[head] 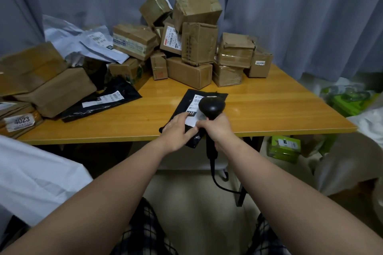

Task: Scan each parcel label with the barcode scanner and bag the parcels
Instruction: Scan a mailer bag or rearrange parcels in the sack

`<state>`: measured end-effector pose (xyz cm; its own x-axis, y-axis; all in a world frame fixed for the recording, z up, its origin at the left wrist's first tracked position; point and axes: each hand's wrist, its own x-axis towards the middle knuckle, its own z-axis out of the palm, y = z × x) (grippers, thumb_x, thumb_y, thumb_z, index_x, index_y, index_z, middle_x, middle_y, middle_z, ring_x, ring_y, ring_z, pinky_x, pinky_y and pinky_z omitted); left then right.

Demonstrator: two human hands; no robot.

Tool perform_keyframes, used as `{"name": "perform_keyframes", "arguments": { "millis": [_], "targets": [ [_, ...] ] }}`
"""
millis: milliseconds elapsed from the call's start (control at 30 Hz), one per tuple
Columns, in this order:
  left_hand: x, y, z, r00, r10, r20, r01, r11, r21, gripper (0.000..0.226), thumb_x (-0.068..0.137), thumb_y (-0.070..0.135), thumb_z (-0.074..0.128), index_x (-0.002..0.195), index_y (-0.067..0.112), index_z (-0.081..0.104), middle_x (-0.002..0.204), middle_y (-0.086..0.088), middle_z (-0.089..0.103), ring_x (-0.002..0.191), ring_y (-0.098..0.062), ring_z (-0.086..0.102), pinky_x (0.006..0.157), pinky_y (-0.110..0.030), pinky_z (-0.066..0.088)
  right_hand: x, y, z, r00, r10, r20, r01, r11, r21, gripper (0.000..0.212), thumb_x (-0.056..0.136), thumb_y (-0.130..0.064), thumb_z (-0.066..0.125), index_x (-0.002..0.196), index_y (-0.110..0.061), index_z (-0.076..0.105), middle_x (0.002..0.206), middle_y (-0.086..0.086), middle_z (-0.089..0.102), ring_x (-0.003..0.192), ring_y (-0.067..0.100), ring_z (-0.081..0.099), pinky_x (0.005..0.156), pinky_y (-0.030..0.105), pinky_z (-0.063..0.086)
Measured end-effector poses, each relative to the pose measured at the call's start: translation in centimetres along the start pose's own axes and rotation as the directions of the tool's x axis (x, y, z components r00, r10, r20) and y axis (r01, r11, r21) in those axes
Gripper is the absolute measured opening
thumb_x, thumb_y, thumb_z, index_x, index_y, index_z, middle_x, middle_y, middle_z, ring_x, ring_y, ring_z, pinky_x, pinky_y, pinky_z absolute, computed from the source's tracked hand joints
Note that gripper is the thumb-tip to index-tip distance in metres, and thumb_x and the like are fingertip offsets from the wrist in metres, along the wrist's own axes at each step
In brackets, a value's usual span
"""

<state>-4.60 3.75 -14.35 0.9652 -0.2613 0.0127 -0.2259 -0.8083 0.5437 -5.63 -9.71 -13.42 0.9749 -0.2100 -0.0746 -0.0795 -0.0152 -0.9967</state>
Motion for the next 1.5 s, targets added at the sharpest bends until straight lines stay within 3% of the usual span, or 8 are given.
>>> {"name": "perform_keyframes", "arguments": {
  "millis": [133, 200, 367, 533, 767, 933, 1333, 1500],
  "targets": [
    [-1.4, -0.5, -0.6, 0.995, 0.061, -0.083, -0.078, 0.973, -0.218, 0.039, 0.094, 0.028, 0.060, 0.127, 0.011, 0.050, 0.135, -0.003, 0.045, 0.124, -0.012, 0.042, 0.096, -0.016, 0.031, -0.6, 0.8, 0.1, 0.997, -0.046, -0.055, 0.047, 0.999, 0.013, 0.051, 0.068, 0.012, 0.069, 0.113, -0.010, 0.058, 0.098, 0.004, 0.066, 0.091, 0.020, 0.064, 0.072, 0.029, 0.052],
    [-1.4, -0.4, -1.5, 0.982, 0.001, -0.190, -0.069, 0.933, -0.353, 0.023, 0.093, 0.025, 0.063, 0.111, 0.013, 0.055, 0.123, -0.007, 0.054, 0.114, -0.019, 0.054, 0.091, -0.025, 0.043, -0.9, 0.9, -0.4, 0.996, -0.080, -0.048, 0.082, 0.996, 0.033, 0.056, 0.065, 0.016, 0.067, 0.115, -0.007, 0.058, 0.105, 0.009, 0.068, 0.096, 0.024, 0.066, 0.075, 0.031, 0.055],
    [-1.1, 1.7, -5.5, 0.972, -0.164, -0.170, 0.041, 0.825, -0.564, 0.062, 0.088, 0.036, 0.067, 0.136, 0.007, 0.042, 0.126, -0.003, 0.052, 0.109, -0.017, 0.055, 0.091, -0.028, 0.047, -2.0, 0.0, -3.4, 0.973, -0.232, 0.012, 0.232, 0.970, -0.076, 0.048, 0.069, 0.022, 0.066, 0.112, 0.001, 0.056, 0.094, 0.005, 0.065, 0.085, 0.015, 0.061, 0.061, 0.006, 0.046],
    [-0.9, 5.2, -7.8, 0.966, -0.121, -0.229, -0.101, 0.639, -0.763, 0.025, 0.091, 0.014, 0.065, 0.112, 0.000, 0.064, 0.095, -0.003, 0.069, 0.079, -0.009, 0.065, 0.060, -0.010, 0.050, -2.4, -1.1, -5.7, 0.936, -0.337, 0.098, 0.346, 0.931, -0.112, 0.047, 0.073, 0.021, 0.067, 0.115, 0.004, 0.056, 0.102, 0.006, 0.065, 0.091, 0.013, 0.061, 0.071, 0.004, 0.045],
    [-0.6, 7.2, -8.8, 0.959, -0.091, -0.267, -0.159, 0.609, -0.777, 0.017, 0.088, 0.015, 0.068, 0.103, 0.007, 0.068, 0.090, 0.003, 0.072, 0.082, -0.005, 0.067, 0.068, -0.014, 0.050, -2.5, -4.2, -6.3, 0.880, -0.472, -0.057, 0.475, 0.878, 0.051, 0.049, 0.075, 0.010, 0.075, 0.120, 0.003, 0.056, 0.107, -0.001, 0.067, 0.090, -0.010, 0.064, 0.079, 0.012, 0.047],
    [-1.0, 8.1, -8.2, 0.974, -0.048, -0.221, -0.146, 0.614, -0.776, 0.010, 0.088, 0.008, 0.067, 0.097, 0.005, 0.068, 0.085, 0.002, 0.070, 0.069, -0.001, 0.067, 0.058, -0.010, 0.049, -1.7, -6.5, -6.6, 0.848, -0.505, -0.160, 0.523, 0.846, 0.105, 0.055, 0.072, 0.007, 0.078, 0.122, 0.005, 0.057, 0.115, 0.015, 0.068, 0.105, 0.019, 0.067, 0.084, 0.021, 0.054],
    [-2.6, 7.6, -7.4, 0.991, -0.003, -0.131, -0.092, 0.693, -0.715, 0.025, 0.083, 0.009, 0.072, 0.107, 0.004, 0.069, 0.092, 0.003, 0.071, 0.082, -0.005, 0.067, 0.061, -0.009, 0.048, -0.9, -6.8, -6.8, 0.861, -0.378, -0.342, 0.419, 0.906, 0.054, 0.032, 0.073, -0.003, 0.075, 0.103, -0.002, 0.066, 0.094, 0.012, 0.072, 0.091, 0.027, 0.069, 0.084, 0.043, 0.056],
    [-2.7, 8.1, -8.4, 0.961, -0.073, -0.267, -0.148, 0.681, -0.717, 0.018, 0.087, 0.003, 0.067, 0.104, -0.003, 0.066, 0.083, -0.004, 0.065, 0.046, 0.007, 0.058, 0.043, -0.005, 0.039, -2.5, -7.7, -7.5, 0.857, -0.466, -0.222, 0.490, 0.869, 0.070, 0.042, 0.079, -0.011, 0.078, 0.118, -0.007, 0.062, 0.106, 0.003, 0.070, 0.096, 0.009, 0.065, 0.083, 0.025, 0.053]
  ]
}}
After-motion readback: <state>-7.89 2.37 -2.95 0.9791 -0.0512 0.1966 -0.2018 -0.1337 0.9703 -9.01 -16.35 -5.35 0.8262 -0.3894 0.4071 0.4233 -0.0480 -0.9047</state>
